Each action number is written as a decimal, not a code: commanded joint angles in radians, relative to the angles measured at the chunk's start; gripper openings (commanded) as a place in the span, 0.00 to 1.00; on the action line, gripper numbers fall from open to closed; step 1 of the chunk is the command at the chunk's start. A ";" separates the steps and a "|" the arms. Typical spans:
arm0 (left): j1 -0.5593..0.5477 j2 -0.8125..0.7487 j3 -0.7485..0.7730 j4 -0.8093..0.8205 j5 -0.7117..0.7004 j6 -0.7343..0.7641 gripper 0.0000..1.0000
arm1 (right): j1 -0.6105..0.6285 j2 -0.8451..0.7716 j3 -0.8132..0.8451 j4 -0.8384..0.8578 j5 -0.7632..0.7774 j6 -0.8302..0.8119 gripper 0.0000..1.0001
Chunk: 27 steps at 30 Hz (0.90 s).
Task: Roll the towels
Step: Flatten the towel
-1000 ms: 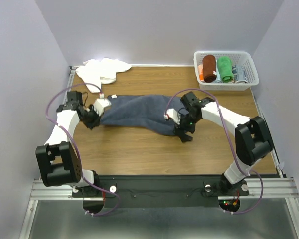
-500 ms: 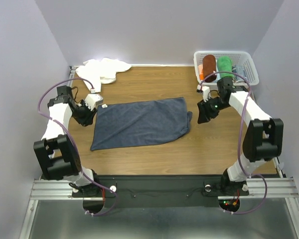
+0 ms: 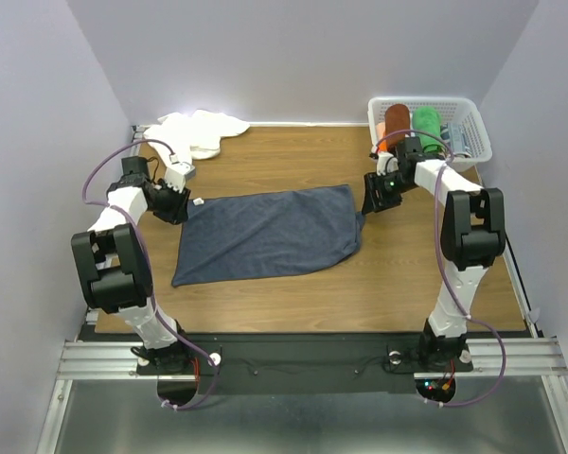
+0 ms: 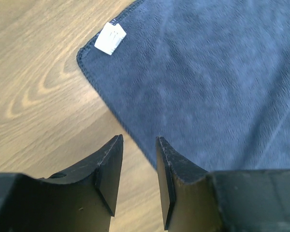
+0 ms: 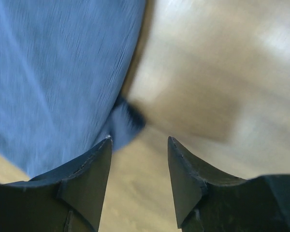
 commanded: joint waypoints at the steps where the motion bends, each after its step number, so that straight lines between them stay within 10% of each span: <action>1: -0.002 0.027 0.005 0.069 0.015 -0.069 0.45 | 0.004 0.054 0.082 0.070 -0.004 0.084 0.56; 11: -0.003 0.080 0.017 0.109 0.002 -0.120 0.45 | 0.016 0.074 0.018 0.051 -0.073 0.076 0.49; 17: -0.003 0.120 0.020 0.123 -0.029 -0.143 0.44 | 0.015 0.019 -0.002 0.020 -0.090 0.039 0.01; 27: -0.003 0.180 0.016 0.117 -0.112 -0.148 0.19 | -0.100 -0.233 -0.038 -0.090 0.089 -0.086 0.01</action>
